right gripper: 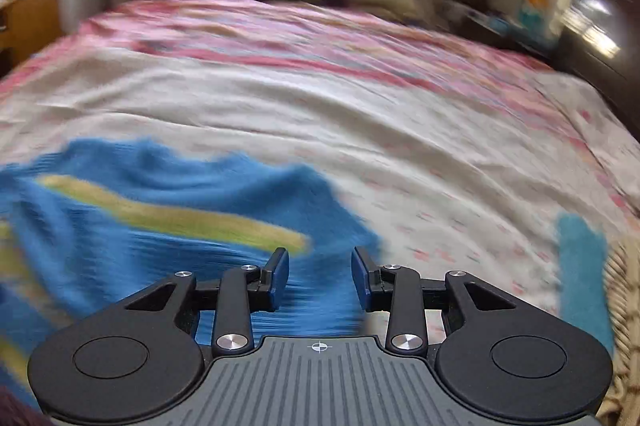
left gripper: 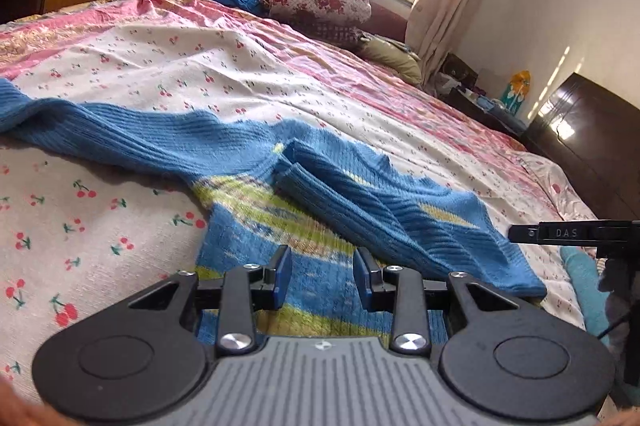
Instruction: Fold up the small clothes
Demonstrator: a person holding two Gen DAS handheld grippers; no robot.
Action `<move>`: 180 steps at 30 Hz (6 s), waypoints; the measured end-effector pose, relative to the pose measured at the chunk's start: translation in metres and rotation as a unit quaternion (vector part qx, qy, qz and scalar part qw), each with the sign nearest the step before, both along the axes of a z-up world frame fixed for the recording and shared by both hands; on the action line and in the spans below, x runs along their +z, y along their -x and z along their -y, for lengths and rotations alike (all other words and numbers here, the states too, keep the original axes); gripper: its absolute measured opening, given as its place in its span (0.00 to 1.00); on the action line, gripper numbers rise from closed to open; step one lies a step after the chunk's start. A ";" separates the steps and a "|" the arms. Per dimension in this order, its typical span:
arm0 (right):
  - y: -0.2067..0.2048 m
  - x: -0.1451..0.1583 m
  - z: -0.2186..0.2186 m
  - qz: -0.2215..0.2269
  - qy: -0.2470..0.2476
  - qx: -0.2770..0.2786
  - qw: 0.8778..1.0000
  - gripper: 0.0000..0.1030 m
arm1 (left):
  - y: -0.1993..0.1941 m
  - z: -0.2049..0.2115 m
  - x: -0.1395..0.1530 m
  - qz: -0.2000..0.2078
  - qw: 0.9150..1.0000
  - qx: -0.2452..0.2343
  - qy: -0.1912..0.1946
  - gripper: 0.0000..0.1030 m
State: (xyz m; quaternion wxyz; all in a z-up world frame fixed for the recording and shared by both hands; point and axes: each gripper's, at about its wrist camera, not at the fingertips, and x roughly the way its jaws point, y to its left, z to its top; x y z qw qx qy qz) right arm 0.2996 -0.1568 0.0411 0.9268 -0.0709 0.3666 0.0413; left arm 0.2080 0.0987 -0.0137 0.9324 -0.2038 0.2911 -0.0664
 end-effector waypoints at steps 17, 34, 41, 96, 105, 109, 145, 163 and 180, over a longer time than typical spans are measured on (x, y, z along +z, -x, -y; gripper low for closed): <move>0.005 -0.026 -0.157 -0.019 0.026 0.242 0.970 0.34 | 0.001 -0.050 0.009 0.013 0.997 0.076 0.026 0.38; 0.019 -0.016 -0.153 -0.053 -0.040 0.278 0.958 0.12 | 0.001 -0.060 0.009 0.019 0.994 0.097 0.035 0.38; 0.006 0.004 -0.133 -0.035 -0.076 0.272 0.959 0.19 | 0.000 -0.053 0.010 0.025 0.996 0.081 0.023 0.38; -0.091 -0.022 -0.153 -0.049 0.035 0.253 0.966 0.04 | -0.027 -0.003 -0.009 0.030 0.993 0.006 -0.111 0.39; -0.090 -0.012 -0.149 -0.029 0.015 0.239 0.970 0.04 | -0.036 -0.008 0.008 0.049 0.995 0.026 -0.086 0.39; -0.097 -0.013 -0.152 -0.034 0.011 0.234 0.972 0.04 | -0.046 0.002 0.006 0.038 0.992 0.022 -0.117 0.39; 0.000 -0.026 0.050 0.028 -0.038 0.025 0.999 0.18 | -0.054 0.041 0.012 -0.038 0.968 -0.049 -0.241 0.40; 0.018 -0.035 -0.033 -0.004 -0.119 0.154 0.981 0.18 | -0.052 0.027 0.012 -0.041 0.979 -0.013 -0.200 0.40; 0.080 -0.063 -0.017 0.031 -0.183 0.127 0.974 0.22 | 0.006 -0.162 0.013 -0.074 0.958 0.269 -0.068 0.40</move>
